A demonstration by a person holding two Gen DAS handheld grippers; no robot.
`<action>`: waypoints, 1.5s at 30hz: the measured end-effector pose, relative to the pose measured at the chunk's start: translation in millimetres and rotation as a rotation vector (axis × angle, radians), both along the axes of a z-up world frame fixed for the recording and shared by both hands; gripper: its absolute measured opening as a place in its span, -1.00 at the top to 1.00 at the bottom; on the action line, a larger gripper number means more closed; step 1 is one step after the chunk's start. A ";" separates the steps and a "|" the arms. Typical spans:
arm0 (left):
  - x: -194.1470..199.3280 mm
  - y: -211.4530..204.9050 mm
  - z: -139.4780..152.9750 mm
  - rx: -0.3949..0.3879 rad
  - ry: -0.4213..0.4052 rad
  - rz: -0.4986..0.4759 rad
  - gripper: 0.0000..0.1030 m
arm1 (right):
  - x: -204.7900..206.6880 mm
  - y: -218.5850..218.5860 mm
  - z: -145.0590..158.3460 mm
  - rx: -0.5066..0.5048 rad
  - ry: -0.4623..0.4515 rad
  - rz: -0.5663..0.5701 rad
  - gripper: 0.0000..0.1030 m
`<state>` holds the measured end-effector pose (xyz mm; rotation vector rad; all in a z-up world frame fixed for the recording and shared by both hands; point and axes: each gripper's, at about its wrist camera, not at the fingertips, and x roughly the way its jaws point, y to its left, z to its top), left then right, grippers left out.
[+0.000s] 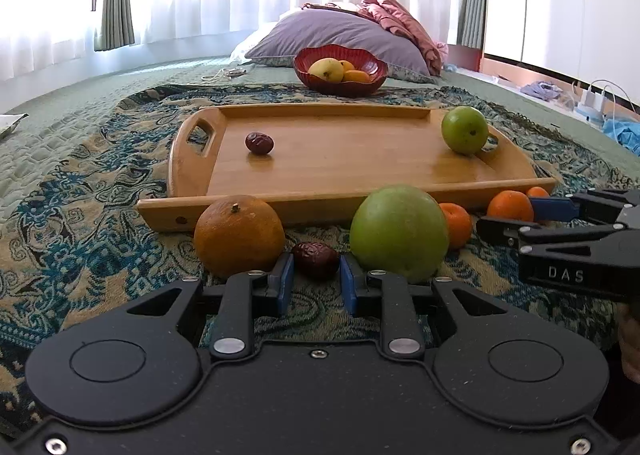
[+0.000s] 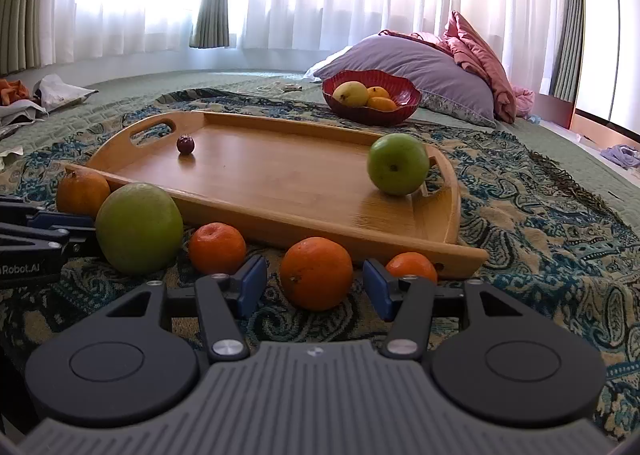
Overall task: Organize fruits
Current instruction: 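Lift the date with the left gripper while the right gripper grasps a tangerine, then carry the date and tangerine over the tray and open both grippers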
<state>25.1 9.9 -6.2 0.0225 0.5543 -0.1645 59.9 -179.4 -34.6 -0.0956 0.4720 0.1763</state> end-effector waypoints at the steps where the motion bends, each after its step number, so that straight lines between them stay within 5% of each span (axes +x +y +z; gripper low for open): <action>1: 1.9 0.1 -0.3 -0.003 0.000 0.000 0.53 | -0.1 0.5 -0.4 -0.001 0.000 0.001 -0.31; 16: 11.3 -4.0 -3.9 -0.009 -0.011 0.000 0.56 | 5.9 5.7 -2.2 -0.006 0.003 0.002 -0.20; 27: 2.4 -5.8 4.5 0.006 -0.060 0.005 0.58 | 4.7 4.1 -0.6 0.004 -0.006 -0.014 0.13; 45: 14.4 -5.7 38.6 -0.023 -0.086 -0.010 0.58 | 2.8 0.2 24.5 0.055 -0.059 -0.037 0.15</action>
